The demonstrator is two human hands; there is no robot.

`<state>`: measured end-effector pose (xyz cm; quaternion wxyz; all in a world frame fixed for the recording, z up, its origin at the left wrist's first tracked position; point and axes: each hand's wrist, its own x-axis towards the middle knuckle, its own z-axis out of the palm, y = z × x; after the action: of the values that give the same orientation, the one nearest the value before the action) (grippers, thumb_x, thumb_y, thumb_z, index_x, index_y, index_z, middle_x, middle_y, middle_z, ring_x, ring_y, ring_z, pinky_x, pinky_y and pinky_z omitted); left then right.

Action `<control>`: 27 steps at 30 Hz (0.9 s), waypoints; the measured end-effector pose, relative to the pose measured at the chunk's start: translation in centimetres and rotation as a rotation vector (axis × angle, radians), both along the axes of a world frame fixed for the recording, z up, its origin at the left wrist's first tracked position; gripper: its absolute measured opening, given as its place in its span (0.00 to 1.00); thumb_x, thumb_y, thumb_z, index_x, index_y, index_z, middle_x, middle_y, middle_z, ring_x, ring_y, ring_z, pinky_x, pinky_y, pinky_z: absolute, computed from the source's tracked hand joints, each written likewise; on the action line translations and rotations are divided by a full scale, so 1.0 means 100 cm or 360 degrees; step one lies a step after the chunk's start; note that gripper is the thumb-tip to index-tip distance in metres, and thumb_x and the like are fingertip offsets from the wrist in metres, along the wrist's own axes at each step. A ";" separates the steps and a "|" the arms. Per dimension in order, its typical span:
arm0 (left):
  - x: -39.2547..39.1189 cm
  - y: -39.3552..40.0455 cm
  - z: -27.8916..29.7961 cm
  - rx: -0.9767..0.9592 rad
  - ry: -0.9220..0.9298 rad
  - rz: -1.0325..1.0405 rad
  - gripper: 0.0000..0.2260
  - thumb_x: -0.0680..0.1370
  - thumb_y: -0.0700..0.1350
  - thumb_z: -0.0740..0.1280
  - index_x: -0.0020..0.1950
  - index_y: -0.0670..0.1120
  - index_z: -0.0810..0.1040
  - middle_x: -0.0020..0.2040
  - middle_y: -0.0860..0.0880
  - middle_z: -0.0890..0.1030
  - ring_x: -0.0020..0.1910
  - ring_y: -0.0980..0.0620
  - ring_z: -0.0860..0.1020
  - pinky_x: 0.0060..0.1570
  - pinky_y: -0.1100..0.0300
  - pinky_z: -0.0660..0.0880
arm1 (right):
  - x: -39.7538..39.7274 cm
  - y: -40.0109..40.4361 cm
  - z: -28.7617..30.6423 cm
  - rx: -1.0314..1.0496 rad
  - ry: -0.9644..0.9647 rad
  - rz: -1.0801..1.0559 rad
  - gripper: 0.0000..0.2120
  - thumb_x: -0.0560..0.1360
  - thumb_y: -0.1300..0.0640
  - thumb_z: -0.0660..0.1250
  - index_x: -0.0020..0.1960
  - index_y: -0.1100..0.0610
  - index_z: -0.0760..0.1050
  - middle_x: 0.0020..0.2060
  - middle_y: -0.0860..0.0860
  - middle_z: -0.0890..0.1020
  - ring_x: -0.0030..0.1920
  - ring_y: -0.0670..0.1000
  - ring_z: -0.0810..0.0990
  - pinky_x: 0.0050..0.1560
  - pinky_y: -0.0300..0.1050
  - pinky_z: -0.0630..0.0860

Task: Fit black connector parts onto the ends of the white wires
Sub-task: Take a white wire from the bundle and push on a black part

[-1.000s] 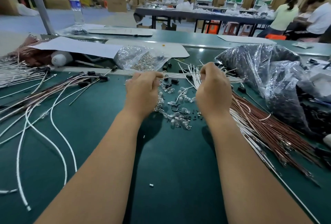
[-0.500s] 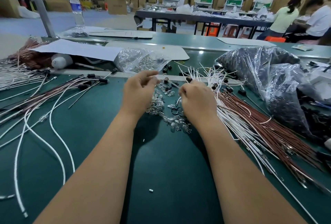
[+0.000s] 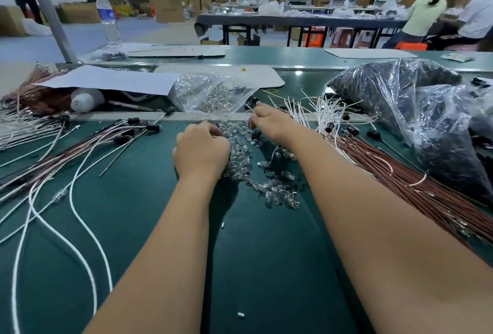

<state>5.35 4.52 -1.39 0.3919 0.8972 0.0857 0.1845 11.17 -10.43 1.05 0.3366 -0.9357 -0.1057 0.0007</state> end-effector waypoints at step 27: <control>-0.012 -0.006 0.001 0.0031 -0.0434 -0.0302 0.06 0.76 0.44 0.70 0.50 0.45 0.84 0.45 0.48 0.82 0.45 0.49 0.79 0.50 0.54 0.77 | -0.086 -0.005 -0.021 0.0182 -0.0647 -0.0448 0.14 0.82 0.50 0.56 0.47 0.55 0.76 0.37 0.49 0.77 0.36 0.48 0.73 0.31 0.42 0.61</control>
<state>4.12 3.92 -1.26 0.4070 0.8716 -0.0554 0.2675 2.56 -10.95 -1.02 0.3577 -0.9015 -0.0396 -0.2404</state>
